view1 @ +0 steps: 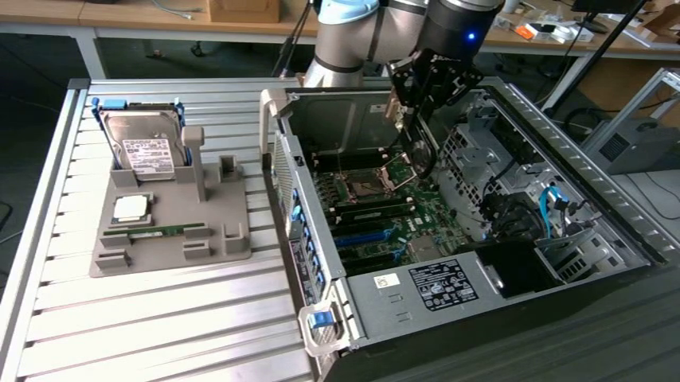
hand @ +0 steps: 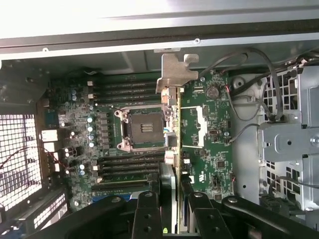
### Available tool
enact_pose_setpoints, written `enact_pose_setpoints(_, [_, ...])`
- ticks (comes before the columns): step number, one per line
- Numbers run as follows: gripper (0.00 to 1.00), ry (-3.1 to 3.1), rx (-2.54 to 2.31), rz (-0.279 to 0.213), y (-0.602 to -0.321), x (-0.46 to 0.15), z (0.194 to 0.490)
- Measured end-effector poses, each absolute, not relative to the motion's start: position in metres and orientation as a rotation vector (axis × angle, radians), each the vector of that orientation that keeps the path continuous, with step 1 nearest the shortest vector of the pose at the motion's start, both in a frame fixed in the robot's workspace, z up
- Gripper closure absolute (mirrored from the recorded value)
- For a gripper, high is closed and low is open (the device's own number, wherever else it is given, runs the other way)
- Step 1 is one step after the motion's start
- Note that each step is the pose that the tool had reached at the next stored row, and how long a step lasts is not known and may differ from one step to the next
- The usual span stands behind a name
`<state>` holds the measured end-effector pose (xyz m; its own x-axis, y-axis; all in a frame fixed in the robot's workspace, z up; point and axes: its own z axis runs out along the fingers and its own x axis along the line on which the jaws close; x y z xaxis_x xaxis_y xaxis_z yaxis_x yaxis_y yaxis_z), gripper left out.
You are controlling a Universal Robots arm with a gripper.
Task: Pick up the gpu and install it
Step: 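Pick up the gpu and move the gpu toward the slot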
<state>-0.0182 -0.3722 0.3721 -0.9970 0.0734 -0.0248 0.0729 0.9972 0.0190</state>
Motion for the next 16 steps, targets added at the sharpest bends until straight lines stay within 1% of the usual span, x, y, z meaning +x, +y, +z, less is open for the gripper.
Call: enact_pose_setpoints(16, [0.73,3.114,0.114,0.028,-0.3763,-0.0137,0.3685])
